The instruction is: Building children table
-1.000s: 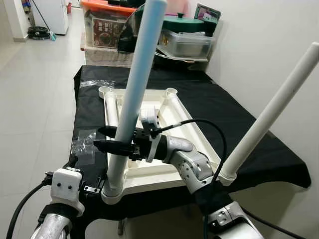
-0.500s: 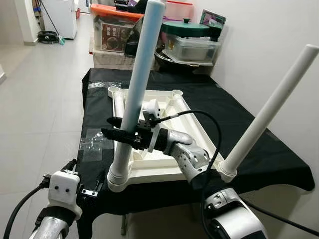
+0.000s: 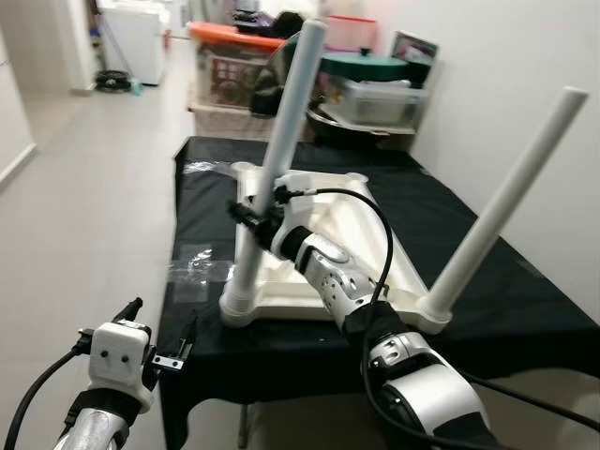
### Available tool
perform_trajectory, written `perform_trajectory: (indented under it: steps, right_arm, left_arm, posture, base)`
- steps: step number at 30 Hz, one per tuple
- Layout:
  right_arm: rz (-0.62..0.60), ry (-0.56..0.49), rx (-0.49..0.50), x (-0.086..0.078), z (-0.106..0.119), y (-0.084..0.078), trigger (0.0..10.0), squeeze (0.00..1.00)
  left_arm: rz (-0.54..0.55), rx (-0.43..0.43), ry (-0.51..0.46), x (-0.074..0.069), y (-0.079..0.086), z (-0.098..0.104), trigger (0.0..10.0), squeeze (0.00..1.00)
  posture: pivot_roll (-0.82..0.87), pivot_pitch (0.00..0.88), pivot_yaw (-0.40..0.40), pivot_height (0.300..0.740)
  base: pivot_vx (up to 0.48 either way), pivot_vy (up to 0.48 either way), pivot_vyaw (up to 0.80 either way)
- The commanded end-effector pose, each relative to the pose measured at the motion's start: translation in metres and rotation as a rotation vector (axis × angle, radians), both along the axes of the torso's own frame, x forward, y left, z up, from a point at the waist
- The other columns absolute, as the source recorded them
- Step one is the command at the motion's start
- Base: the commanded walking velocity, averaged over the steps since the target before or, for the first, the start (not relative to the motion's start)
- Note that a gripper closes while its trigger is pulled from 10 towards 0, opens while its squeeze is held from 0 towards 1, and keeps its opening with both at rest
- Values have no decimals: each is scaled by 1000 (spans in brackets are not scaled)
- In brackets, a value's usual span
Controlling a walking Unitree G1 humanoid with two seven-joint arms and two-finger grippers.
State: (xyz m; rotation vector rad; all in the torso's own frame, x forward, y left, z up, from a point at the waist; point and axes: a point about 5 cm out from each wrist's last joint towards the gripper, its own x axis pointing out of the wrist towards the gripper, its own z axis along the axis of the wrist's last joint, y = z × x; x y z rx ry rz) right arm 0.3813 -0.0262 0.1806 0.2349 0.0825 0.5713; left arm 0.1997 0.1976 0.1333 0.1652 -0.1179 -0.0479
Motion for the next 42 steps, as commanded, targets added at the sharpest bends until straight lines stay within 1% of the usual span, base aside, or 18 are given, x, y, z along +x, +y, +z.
perform_trajectory:
  steps: [1,3,4,6,9,12,14,16,20,21,26,28,37,38,39,41,42]
  right_arm:
    - [-157,219,-183,-13,-69,-28,10000,0]
    - [-209,209,-217,-12,-71,-32,10000,0]
    - [-209,209,-217,-12,-71,-32,10000,0]
    - [-275,210,-235,-8,-71,-44,10000,0]
    - [-372,209,-261,-4,-69,-57,10000,0]
    - [-372,209,-261,-4,-69,-57,10000,0]
    - [-488,175,-291,0,-64,-73,10000,0]
    - [-536,150,-293,1,-63,-82,10000,0]
    - [-538,146,-288,-2,-66,-81,10000,0]
    - [-525,149,-268,-3,-67,-78,10000,0]
    - [-509,156,-244,-6,-71,-72,10000,0]
    - [-502,171,-208,-7,-73,-70,10000,0]
    - [-522,207,-167,-7,-76,-71,10000,0]
    - [-528,223,-151,-8,-77,-72,10000,0]
    - [-536,245,-114,-8,-79,-73,10000,0]
    - [-536,245,-114,-8,-79,-73,10000,0]
    - [-541,257,-91,-8,-80,-75,10000,0]
  left_arm:
    - [-16,-5,-7,2,-5,0,10000,0]
    - [-17,-4,-10,4,-5,0,10000,0]
    - [-17,-4,-10,4,-5,0,10000,0]
    - [-8,-3,-15,5,-4,1,10000,0]
    - [-1,-4,-18,6,-4,0,10000,0]
    - [-1,-4,-18,6,-4,0,10000,0]
    - [6,-5,-19,5,-5,-1,10000,0]
    - [9,-8,-18,6,-6,-2,10000,0]
    - [10,-8,-17,7,-6,-2,10000,0]
    - [10,-8,-17,7,-6,-2,10000,0]
    - [10,-8,-15,8,-6,-3,10000,0]
    - [8,-10,-13,8,-6,-3,10000,0]
    - [10,-9,-6,9,-5,-6,10000,0]
    - [9,-9,-5,9,-5,-6,10000,0]
    - [8,-9,-3,10,-6,-6,10000,0]
    - [8,-9,-3,10,-6,-6,10000,0]
    - [5,-9,-2,10,-6,-7,10000,0]
  posture:
    - [201,0,-162,740]
    - [200,0,-165,740]
    - [200,0,-165,740]
    - [201,0,-168,740]
    - [196,0,-171,740]
    - [196,0,-171,740]
    - [189,0,-171,740]
    - [184,0,-167,740]
    - [184,0,-167,740]
    - [178,0,-163,740]
    - [177,0,-162,740]
    - [176,0,-160,740]
    - [172,0,-157,740]
    - [169,0,-152,740]
    - [169,0,-150,740]
    - [169,0,-150,740]
    - [169,0,-150,740]
  base:
    - [0,0,0]
    - [0,0,0]
    - [0,0,0]
    - [0,0,0]
    - [0,0,0]
    - [0,0,0]
    - [0,0,0]
    - [0,0,0]
    - [0,0,0]
    - [0,0,0]
    - [0,0,0]
    - [0,0,0]
    - [0,0,0]
    - [0,0,0]
    - [0,0,0]
    - [0,0,0]
    - [0,0,0]
